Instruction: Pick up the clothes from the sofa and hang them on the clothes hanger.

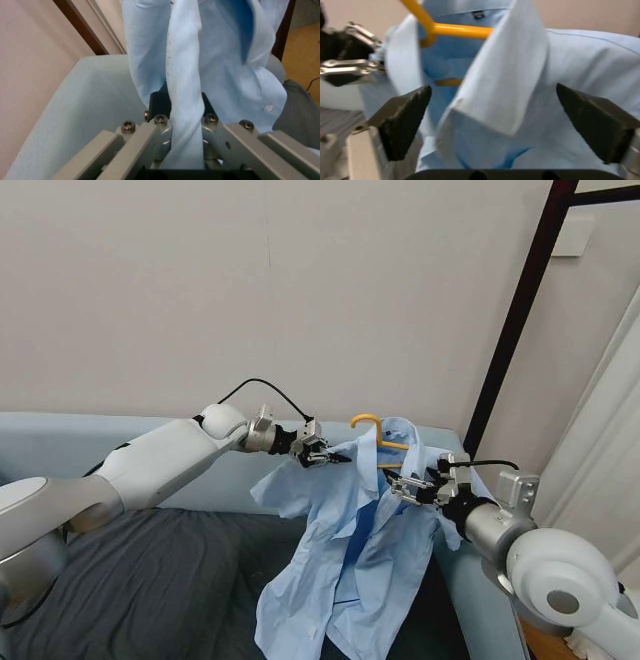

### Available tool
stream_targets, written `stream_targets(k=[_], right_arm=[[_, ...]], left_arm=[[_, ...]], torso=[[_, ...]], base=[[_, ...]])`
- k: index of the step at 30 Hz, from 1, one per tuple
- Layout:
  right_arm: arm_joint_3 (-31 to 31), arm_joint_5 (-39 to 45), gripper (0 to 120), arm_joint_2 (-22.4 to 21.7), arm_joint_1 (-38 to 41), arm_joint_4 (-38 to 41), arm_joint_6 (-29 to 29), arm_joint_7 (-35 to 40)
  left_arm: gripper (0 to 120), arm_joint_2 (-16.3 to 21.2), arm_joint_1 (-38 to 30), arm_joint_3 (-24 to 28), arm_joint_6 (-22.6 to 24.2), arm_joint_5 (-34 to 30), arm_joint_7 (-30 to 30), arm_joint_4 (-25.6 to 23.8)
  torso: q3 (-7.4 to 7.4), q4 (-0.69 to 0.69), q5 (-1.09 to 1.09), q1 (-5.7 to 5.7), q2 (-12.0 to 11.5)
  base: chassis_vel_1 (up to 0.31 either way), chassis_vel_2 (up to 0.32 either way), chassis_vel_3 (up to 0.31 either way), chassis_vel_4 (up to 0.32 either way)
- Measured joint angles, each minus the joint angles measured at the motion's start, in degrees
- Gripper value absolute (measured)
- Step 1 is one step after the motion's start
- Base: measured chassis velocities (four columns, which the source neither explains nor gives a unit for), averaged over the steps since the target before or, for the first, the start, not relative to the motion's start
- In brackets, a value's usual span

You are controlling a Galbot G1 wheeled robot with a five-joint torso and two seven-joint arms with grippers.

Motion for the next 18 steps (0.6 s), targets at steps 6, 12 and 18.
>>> stream_targets(k=[6,12,18], right_arm=[[-0.05,-1.35,73,-0.6,-0.17,-0.6,-0.08,0.41],[-0.27,-4.35,51,-1.52,-0.3,0.48,-0.14,-0.08],[-0.81,-12.18,27,-3.15,-1.58,1.66,-0.8,-1.09]], left_arm=[[1,-0.52,-0.07,0.06,-0.01,-0.04,0.19,1.0],[1,-1.2,-0.02,0.07,-0.14,0.11,0.28,1.91],[1,-1.57,0.51,-0.15,-0.15,0.52,0.15,2.08]], torso=[[0.0,0.0,-0.01,0.0,0.0],[0.0,0.0,-0.01,0.0,0.0],[0.0,0.0,-0.01,0.0,0.0]], base=[[0.0,0.0,0.0,0.0],[0.0,0.0,0.0,0.0],[0.0,0.0,0.0,0.0]])
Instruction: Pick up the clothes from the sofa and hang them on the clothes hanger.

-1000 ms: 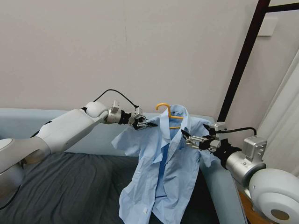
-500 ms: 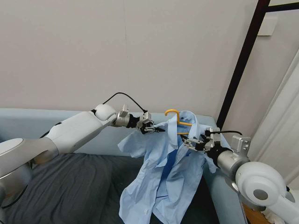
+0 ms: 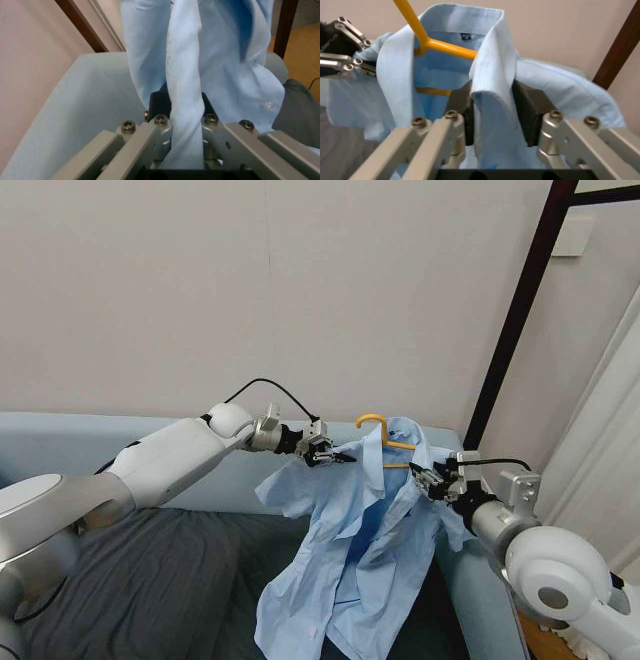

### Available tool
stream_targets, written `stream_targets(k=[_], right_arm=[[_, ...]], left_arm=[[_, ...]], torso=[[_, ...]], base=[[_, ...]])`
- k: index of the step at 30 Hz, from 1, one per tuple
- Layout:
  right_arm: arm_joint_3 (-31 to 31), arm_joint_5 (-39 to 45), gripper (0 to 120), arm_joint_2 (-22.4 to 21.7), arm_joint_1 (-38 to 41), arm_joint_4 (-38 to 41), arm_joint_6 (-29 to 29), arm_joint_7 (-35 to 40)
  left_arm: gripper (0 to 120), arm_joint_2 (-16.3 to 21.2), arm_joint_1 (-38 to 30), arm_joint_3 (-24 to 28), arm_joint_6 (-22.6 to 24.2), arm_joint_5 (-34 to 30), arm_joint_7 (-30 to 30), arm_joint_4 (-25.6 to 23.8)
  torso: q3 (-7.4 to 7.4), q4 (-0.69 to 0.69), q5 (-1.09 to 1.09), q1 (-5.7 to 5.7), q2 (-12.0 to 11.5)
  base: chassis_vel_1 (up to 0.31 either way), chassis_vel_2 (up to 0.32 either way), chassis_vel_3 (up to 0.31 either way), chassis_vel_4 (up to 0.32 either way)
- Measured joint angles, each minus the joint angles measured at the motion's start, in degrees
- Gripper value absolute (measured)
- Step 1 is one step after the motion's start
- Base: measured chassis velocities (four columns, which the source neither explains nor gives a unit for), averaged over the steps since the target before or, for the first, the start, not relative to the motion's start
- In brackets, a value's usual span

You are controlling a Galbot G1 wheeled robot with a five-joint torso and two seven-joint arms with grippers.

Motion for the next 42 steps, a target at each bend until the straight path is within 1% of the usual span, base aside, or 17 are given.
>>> stream_targets(k=[2,3,6,7,8,10,12,13,16,20,23,27,29,32,35,39,42], right_arm=[[-0.44,-2.87,19,-0.67,-0.33,0.28,-0.52,-0.35],[-0.44,-2.87,19,-0.67,-0.33,0.28,-0.52,-0.35],[-2.03,-12.27,6,-2.29,-0.76,-0.02,-1.58,-2.54],[-2.03,-12.27,6,-2.29,-0.76,-0.02,-1.58,-2.54],[-2.54,-15.68,1,-2.94,-0.84,-0.22,-1.76,-3.55],[-4.05,-25.74,0,-5.26,-0.68,-0.14,-2.87,-6.54],[-4.85,-32.67,0,-7.08,-0.18,0.27,-3.99,-9.09],[-4.85,-32.67,0,-7.08,-0.18,0.27,-3.99,-9.09],[-5.91,-40.17,0,-8.88,1.12,-0.2,-4.5,-11.97],[-6.53,-44.52,0,-9.98,2.75,-1.61,-4.56,-13.75],[-6.55,-45.01,0,-10.42,5.11,-2.89,-4.3,-14.4],[-5.88,-41.09,0,-11.49,8.95,-2.84,-4.27,-14.65],[-4.06,-39.33,0,-12.59,10.41,-2.22,-4.3,-15.58],[-0.7,-39.01,0,-15.42,9.66,-1.07,-4.11,-17.56],[0.51,-38.97,0,-16.76,8.87,-0.31,-3.95,-17.96],[0.99,-39.02,0,-17.19,9.57,-0.13,-3.93,-18.07],[1.04,-39.21,0,-17.64,10.46,0.64,-4.25,-18.54]], left_arm=[[1,-0.11,0.13,-0.04,0.0,0.03,-0.1,-0.01],[1,-0.11,0.13,-0.04,0.0,0.03,-0.1,-0.01],[1,-0.21,0.14,-0.05,0.14,-0.13,-0.46,-0.33],[1,-0.21,0.14,-0.05,0.14,-0.13,-0.46,-0.33],[1,-0.26,0.04,-0.05,0.21,-0.18,-0.56,-0.39],[1,-0.45,-0.62,0.25,0.43,-0.24,-0.95,-0.45],[1,-0.78,-1.33,0.71,0.82,-0.25,-1.49,-0.48],[1,-0.78,-1.33,0.71,0.82,-0.25,-1.49,-0.48],[1,-1.9,-2.4,1.27,1.35,-0.4,-2.56,-0.3],[1,-3.0,-3.52,1.68,1.83,-1.53,-3.25,-0.32],[1,-3.77,-5.4,2.13,1.98,-2.89,-3.35,-0.32],[1,-4.13,-8.9,3.52,1.87,-4.39,-2.92,0.46],[1,-4.15,-11.59,4.57,1.5,-5.12,-2.17,0.89],[1,-3.94,-16.17,6.4,0.66,-5.47,-0.83,1.9],[1,-3.54,-18.76,7.69,0.41,-5.97,-0.21,2.23],[1,-2.86,-20.88,9.32,0.63,-6.83,-0.16,0.97],[1,-2.73,-21.17,9.45,1.67,-7.57,-1.52,-1.34]], torso=[[0.0,0.0,0.0,0.0,0.0],[0.0,0.0,0.0,0.0,0.0],[0.0,0.01,0.01,0.0,0.0],[0.0,0.01,0.01,0.0,0.0],[0.0,0.01,0.0,0.0,0.0],[0.0,0.0,0.0,0.0,0.0],[0.0,0.0,0.01,0.0,0.0],[0.0,0.0,0.01,0.0,0.0],[0.0,0.0,0.0,0.0,0.0],[0.0,0.0,0.01,0.0,0.0],[0.0,-0.02,0.02,0.0,0.0],[0.01,0.01,0.01,0.0,-0.01],[0.0,0.02,0.0,0.0,0.0],[-0.01,-0.01,0.01,0.0,0.0],[-0.01,-0.02,0.0,-0.01,0.0],[-0.01,0.03,0.0,-0.01,0.0],[0.0,0.02,0.0,-0.01,0.0]], base=[[0.0,0.0,0.0,0.0],[0.0,0.0,0.0,0.0],[0.0,0.0,0.0,0.0],[0.0,0.0,0.0,0.0],[0.0,0.0,0.0,0.0],[0.0,0.0,0.0,0.0],[0.0,0.0,0.0,0.0],[0.0,0.0,0.0,0.0],[0.0,0.0,0.0,0.0],[0.0,0.0,0.0,0.0],[0.0,0.0,0.0,0.0],[0.0,0.0,0.0,0.0],[0.0,0.0,0.0,0.0],[0.0,0.0,0.0,0.0],[0.0,0.0,0.0,0.0],[0.0,0.0,0.0,0.0],[0.0,0.0,0.0,0.0]])
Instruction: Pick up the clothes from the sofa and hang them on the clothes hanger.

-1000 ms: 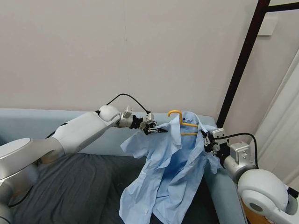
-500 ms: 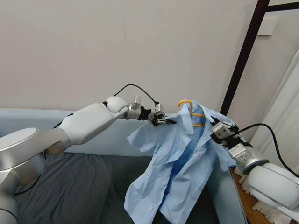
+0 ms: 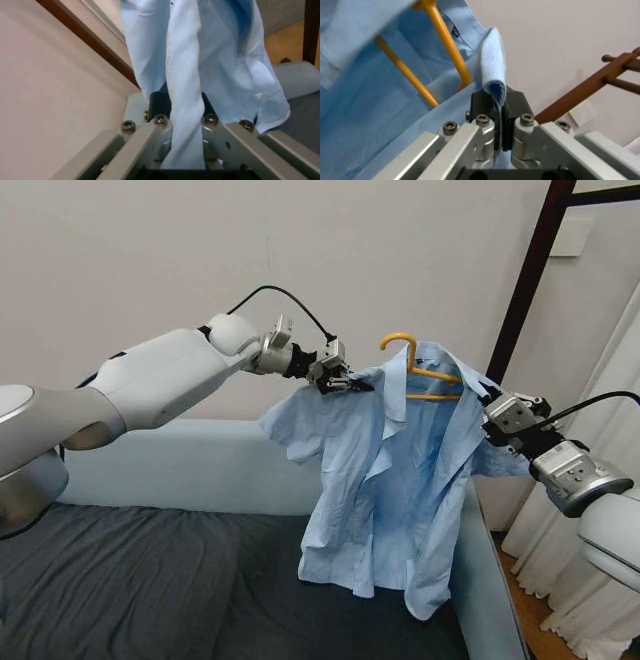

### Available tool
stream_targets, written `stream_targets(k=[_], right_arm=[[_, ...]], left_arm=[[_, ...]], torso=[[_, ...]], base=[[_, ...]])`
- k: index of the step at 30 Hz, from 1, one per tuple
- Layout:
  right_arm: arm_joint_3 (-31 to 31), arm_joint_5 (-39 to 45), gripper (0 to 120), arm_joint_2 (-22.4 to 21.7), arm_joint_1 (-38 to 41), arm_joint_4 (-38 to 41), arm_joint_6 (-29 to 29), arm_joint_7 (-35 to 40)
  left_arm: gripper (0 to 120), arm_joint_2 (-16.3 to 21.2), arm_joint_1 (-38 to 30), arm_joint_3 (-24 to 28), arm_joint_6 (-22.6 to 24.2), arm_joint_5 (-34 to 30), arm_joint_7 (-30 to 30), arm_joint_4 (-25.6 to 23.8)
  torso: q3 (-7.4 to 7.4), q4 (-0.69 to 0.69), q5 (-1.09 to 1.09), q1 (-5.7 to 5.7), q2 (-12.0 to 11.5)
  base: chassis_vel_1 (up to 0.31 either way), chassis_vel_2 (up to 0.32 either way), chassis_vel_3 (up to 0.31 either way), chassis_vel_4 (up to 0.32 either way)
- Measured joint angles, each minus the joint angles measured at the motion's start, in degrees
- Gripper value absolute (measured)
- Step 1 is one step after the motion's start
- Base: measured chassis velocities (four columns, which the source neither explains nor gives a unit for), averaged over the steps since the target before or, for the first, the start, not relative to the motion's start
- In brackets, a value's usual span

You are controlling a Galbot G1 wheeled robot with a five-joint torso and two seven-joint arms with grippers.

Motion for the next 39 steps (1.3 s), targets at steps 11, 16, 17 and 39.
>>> stream_targets(k=[11,16,17,39], right_arm=[[0.04,-2.6,0,-2.71,-1.91,3.82,-1.11,-1.38],[-0.41,-2.79,0,-2.93,-3.33,4.44,-1.27,-1.41],[-0.51,-1.53,0,-2.79,-3.51,4.86,-1.28,-1.36],[0.91,16.57,80,-3.99,-3.83,10.72,0.51,1.23]], left_arm=[[1,-2.21,0.51,-0.43,2.29,-2.04,-2.47,-2.7],[1,-2.2,0.09,-0.36,2.29,-2.92,-2.36,-2.28],[1,-2.17,0.1,-0.36,2.29,-3.06,-2.33,-2.23],[1,1.66,4.06,-3.19,1.65,-3.17,-1.27,-2.02]], torso=[[0.0,-0.04,0.01,0.0,0.0],[0.0,-0.01,0.01,0.0,0.0],[0.01,-0.01,0.0,0.0,0.0],[0.0,-0.02,0.0,0.0,0.0]], base=[[0.0,0.0,0.0,0.0],[0.0,0.0,0.0,0.0],[0.0,0.0,0.0,0.0],[0.0,0.0,0.0,0.0]])
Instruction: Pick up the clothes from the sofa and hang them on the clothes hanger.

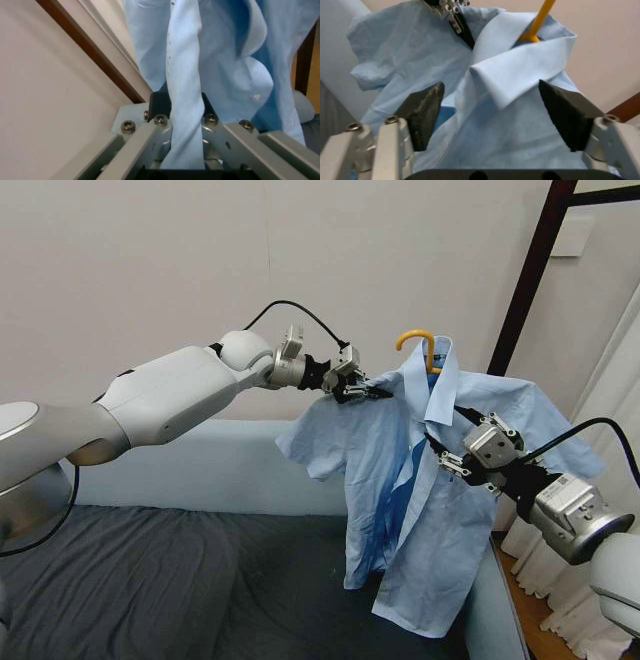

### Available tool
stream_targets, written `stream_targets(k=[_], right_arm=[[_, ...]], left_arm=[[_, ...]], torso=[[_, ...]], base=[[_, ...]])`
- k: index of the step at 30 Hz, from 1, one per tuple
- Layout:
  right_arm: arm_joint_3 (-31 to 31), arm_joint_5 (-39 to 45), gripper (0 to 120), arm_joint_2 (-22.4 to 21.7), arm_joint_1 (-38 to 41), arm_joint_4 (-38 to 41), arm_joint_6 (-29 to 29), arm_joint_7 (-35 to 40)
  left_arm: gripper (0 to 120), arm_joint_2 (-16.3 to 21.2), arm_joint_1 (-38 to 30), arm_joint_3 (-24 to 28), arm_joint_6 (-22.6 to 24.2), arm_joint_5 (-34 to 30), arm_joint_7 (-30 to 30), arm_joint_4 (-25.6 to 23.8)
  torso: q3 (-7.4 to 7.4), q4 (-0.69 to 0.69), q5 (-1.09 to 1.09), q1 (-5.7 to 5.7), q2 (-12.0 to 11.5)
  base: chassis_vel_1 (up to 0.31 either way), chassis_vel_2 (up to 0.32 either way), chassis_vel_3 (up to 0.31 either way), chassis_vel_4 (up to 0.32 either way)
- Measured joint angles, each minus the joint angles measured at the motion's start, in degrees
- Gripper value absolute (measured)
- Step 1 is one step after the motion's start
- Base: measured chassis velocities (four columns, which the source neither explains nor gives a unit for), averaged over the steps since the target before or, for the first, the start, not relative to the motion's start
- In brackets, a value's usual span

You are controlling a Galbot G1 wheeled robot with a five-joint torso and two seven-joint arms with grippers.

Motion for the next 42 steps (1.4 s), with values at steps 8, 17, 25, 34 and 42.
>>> stream_targets(k=[8,17,25,34,42], right_arm=[[3.17,11.83,100,-0.21,0.69,0.8,5.3,1.62],[5.36,20.97,100,-5.24,2.76,-4.21,10.04,-8.41],[7.27,23.94,100,-11.01,3.3,-15.7,10.62,-28.23],[9.49,24.83,100,-12.5,2.49,-17.47,3.49,-35.91],[9.3,22.36,100,-13.43,1.18,-16.77,2.26,-38.68]], left_arm=[[1,0.86,-0.07,0.21,-1.26,0.53,1.47,1.65],[1,1.83,0.39,-0.06,-2.66,1.26,4.21,1.95],[1,3.96,3.09,-1.68,-4.08,2.97,6.4,-0.73],[1,6.37,4.77,-2.26,-4.48,3.28,7.61,-4.85],[1,7.63,5.13,-2.28,-4.47,4.66,8.12,-9.0]], torso=[[0.0,0.0,0.0,0.0,0.0],[0.0,0.0,0.01,0.01,0.0],[0.0,-0.01,0.02,0.01,0.0],[0.0,0.0,0.0,0.01,0.0],[0.0,0.0,0.0,0.0,0.0]], base=[[0.0,0.0,0.0,0.0],[0.0,0.0,0.0,0.0],[0.0,0.0,0.0,0.0],[0.0,0.0,0.0,0.0],[0.0,0.0,0.0,0.0]])
